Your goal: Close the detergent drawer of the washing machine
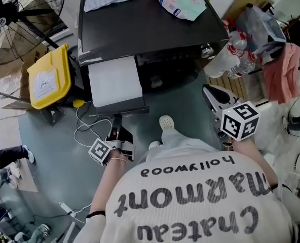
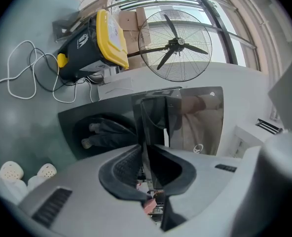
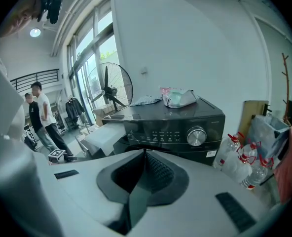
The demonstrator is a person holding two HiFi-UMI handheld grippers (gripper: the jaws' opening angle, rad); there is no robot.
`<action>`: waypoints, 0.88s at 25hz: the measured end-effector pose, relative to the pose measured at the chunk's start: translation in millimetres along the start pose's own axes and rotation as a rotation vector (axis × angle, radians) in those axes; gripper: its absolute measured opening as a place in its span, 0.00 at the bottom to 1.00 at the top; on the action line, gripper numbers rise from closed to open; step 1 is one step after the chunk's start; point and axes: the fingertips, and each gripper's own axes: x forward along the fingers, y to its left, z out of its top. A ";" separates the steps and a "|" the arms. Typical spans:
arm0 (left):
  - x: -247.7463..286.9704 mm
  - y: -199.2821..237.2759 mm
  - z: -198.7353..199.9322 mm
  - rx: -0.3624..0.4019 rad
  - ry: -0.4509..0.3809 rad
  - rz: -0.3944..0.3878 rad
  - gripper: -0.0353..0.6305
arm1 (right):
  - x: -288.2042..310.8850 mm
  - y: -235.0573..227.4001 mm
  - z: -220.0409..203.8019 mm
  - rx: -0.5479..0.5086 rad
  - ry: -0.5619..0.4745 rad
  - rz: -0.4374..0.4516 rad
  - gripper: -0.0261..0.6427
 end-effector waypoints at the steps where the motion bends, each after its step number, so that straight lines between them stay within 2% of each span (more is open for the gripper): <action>1: -0.3 0.4 1.6 0.004 -0.001 0.004 0.14 | 3.3 -0.9 1.7 -0.005 0.002 0.007 0.09; 4: 1.1 1.6 4.2 0.002 -0.018 0.012 0.14 | 13.1 -6.6 8.0 -0.001 0.000 0.028 0.09; 8: 1.6 2.5 4.8 -0.016 -0.039 0.026 0.14 | 27.3 -14.8 16.1 0.079 -0.018 0.062 0.09; 12: 1.0 4.4 7.7 0.014 -0.044 0.047 0.15 | 41.5 -20.8 25.3 0.130 -0.035 0.088 0.09; 22: 0.2 5.1 9.9 -0.021 -0.111 0.069 0.15 | 74.8 -32.7 45.5 0.076 -0.029 0.148 0.09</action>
